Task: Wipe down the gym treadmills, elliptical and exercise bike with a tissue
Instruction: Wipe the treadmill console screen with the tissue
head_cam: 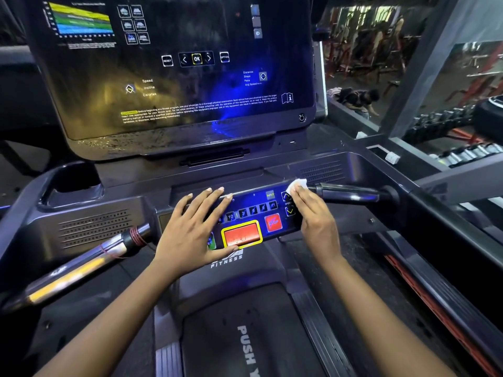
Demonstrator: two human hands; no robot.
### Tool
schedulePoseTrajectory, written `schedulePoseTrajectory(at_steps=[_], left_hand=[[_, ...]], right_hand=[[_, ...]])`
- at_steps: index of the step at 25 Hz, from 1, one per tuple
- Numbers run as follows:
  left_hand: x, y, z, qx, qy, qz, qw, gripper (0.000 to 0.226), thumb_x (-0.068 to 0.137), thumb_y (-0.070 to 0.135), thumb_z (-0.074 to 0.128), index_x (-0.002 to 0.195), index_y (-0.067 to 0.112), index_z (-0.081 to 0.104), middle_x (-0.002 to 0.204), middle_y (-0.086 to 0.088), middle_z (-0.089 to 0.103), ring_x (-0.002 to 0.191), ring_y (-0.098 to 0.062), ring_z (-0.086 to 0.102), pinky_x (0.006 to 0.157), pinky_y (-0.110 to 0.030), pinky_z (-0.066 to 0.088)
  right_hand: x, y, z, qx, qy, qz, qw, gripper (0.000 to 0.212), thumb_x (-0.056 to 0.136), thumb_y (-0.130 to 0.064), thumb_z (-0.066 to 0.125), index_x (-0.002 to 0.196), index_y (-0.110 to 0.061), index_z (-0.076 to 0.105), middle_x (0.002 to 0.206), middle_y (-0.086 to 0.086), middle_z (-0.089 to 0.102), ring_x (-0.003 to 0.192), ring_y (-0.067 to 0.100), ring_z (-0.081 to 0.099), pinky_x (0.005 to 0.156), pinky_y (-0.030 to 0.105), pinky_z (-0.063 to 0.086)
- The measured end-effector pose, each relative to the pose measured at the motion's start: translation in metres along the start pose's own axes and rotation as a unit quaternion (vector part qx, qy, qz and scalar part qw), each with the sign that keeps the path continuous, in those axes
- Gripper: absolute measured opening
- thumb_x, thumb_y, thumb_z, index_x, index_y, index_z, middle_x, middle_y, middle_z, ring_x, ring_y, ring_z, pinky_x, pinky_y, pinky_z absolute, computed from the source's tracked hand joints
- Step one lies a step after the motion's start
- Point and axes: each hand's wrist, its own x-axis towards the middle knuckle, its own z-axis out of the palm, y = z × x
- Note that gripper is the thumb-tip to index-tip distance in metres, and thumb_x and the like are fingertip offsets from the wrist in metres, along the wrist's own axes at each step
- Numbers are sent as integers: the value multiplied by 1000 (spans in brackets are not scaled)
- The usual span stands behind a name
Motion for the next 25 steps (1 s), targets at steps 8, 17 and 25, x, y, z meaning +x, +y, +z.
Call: schedulePoseTrajectory(at_steps=[8,17,25], left_hand=[[0,0,1,-10,13,0,1000,92,77,75,42,145,13,39,149,-8,39,135,-26,40,108,-45,29],[0,1,0,-11,13,-2,1000,92,77,75,41,144,13,40,149,-8,40,133,-26,42,107,-44,29],[1,2,-1,-10,5,-5,1000,93,78,78,37,144,13,40,148,-8,41,133,-26,42,107,-44,29]], right_hand=[[-78,-35,-3,-6,-13,-16,1000,60,71,15,35,123,-1,58,125,9,61,114,19,51,105,21,34],[-35,-37,5,-14,17,69,997,58,63,17,53,119,2,62,121,12,63,105,25,58,103,23,32],[-43,-51,1,57,23,30,998,54,74,11,36,120,-2,62,121,8,63,111,17,52,104,19,35]])
